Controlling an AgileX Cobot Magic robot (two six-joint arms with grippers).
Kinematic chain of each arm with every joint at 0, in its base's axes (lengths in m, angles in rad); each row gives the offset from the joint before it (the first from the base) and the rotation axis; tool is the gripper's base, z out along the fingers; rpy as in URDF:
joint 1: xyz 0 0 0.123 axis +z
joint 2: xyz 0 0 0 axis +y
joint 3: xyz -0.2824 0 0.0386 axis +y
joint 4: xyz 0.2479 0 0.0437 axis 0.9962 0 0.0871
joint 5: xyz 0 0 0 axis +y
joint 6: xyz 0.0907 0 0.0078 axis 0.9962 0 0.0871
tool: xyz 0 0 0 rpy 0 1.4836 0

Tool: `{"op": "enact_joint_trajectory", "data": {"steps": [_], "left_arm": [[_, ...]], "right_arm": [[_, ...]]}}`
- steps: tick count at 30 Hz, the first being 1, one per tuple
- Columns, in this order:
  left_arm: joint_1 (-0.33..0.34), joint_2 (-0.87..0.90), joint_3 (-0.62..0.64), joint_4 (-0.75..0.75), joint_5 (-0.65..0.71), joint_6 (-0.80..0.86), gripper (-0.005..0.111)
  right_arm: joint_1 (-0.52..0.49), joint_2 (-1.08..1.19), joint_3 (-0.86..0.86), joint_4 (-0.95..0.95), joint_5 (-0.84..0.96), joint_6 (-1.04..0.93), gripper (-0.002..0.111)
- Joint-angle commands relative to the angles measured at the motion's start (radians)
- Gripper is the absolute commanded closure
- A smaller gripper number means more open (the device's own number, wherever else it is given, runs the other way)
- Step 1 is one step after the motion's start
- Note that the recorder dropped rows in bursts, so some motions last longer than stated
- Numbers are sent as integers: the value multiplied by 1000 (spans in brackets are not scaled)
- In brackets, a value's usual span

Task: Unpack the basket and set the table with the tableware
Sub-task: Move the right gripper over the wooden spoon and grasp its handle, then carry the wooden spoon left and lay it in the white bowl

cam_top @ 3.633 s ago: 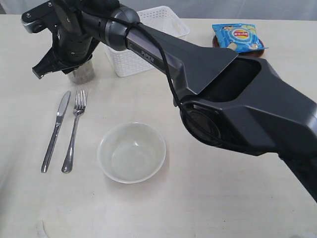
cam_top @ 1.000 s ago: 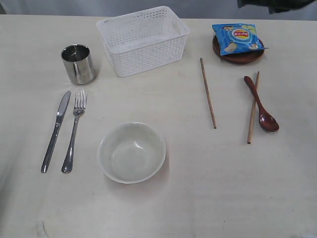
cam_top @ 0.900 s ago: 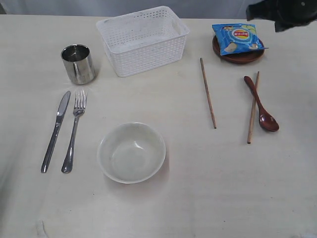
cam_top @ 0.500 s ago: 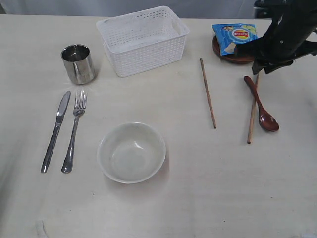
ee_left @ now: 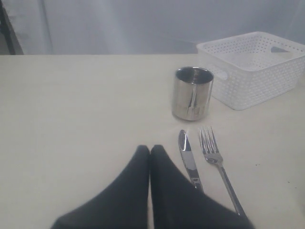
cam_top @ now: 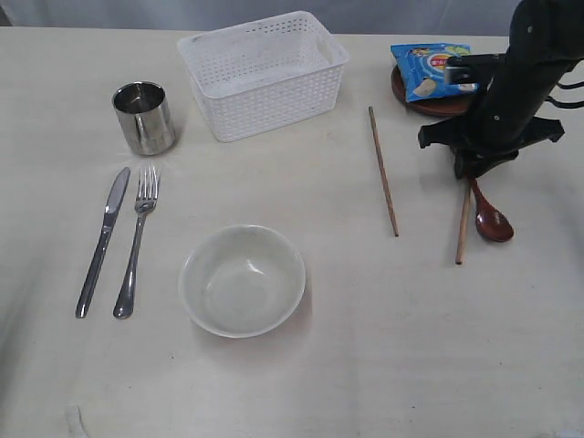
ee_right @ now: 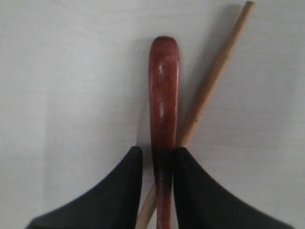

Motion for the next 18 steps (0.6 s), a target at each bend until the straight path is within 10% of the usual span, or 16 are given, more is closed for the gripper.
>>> {"op": "enact_joint_trajectory", "data": {"steps": [1,7,18], "left_arm": [[2,-3,3,9,-11,-4,107],[2,-3,3,9,-11,-4,107],[2,-3,3,9,-11,-4,107]], "right_arm": [[-7,20,-6,2,-9,-19,86],[-7,-13,-47,4,6,-26,109],[31,-247,-86,418,92,-288,109]]}}
